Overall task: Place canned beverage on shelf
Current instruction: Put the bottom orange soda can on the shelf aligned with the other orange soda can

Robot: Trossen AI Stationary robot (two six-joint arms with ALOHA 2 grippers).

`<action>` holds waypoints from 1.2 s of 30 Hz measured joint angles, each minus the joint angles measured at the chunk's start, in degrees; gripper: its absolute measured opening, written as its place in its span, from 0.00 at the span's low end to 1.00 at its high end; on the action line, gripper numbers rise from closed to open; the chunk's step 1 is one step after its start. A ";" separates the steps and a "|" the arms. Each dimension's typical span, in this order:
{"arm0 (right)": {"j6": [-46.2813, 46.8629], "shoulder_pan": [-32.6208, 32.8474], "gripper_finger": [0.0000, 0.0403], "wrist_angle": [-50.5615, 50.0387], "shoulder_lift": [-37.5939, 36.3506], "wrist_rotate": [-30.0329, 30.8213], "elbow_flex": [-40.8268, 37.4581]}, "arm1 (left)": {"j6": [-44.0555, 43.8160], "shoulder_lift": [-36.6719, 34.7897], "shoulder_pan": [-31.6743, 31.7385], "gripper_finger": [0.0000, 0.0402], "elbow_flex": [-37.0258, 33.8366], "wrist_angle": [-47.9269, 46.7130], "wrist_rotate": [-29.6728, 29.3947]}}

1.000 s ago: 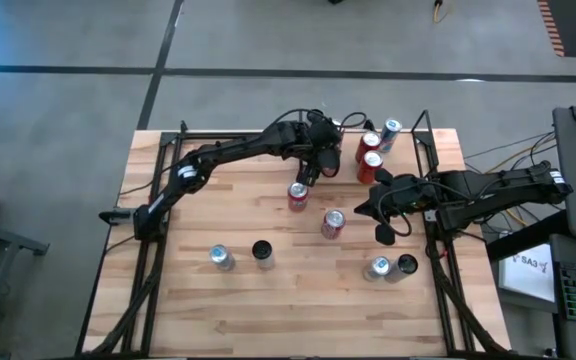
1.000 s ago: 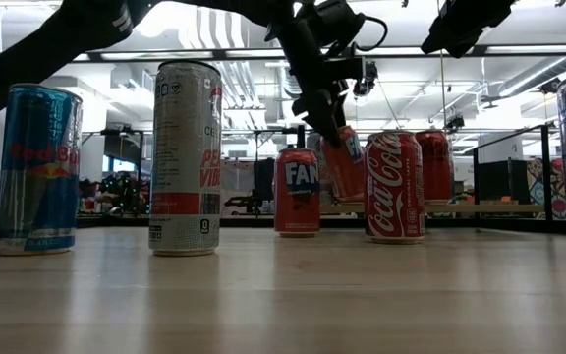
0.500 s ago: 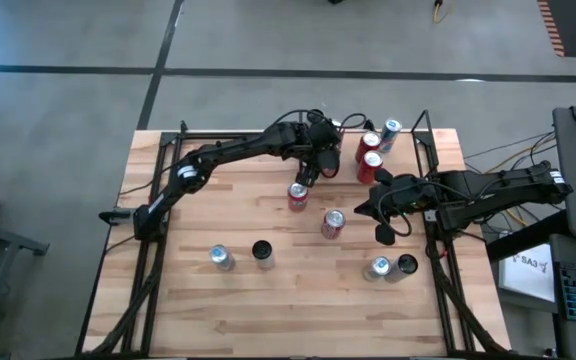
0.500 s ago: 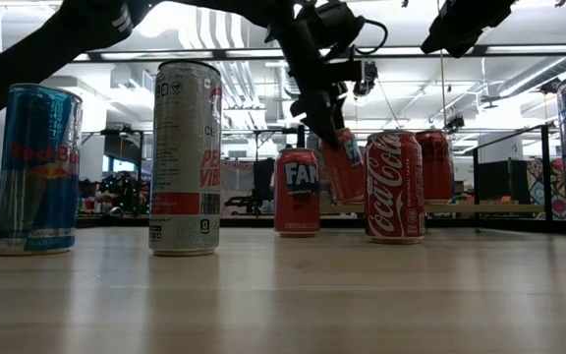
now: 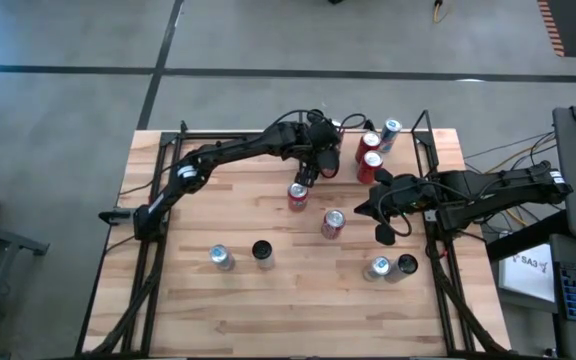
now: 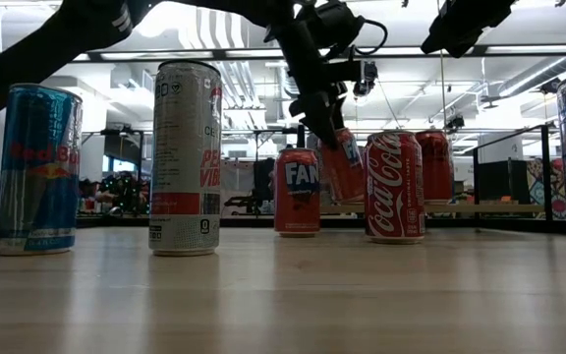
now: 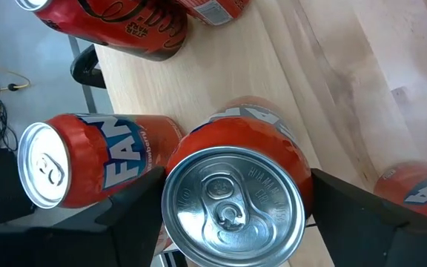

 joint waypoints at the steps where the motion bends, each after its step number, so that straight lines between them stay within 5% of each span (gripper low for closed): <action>1: 0.02 0.01 0.02 0.00 0.00 0.00 0.00 | 0.00 0.00 0.00 0.70 -0.01 0.05 0.01; 36: 0.17 0.00 0.02 0.02 0.00 0.00 0.00 | 0.90 -0.02 0.04 0.76 -0.09 0.03 0.07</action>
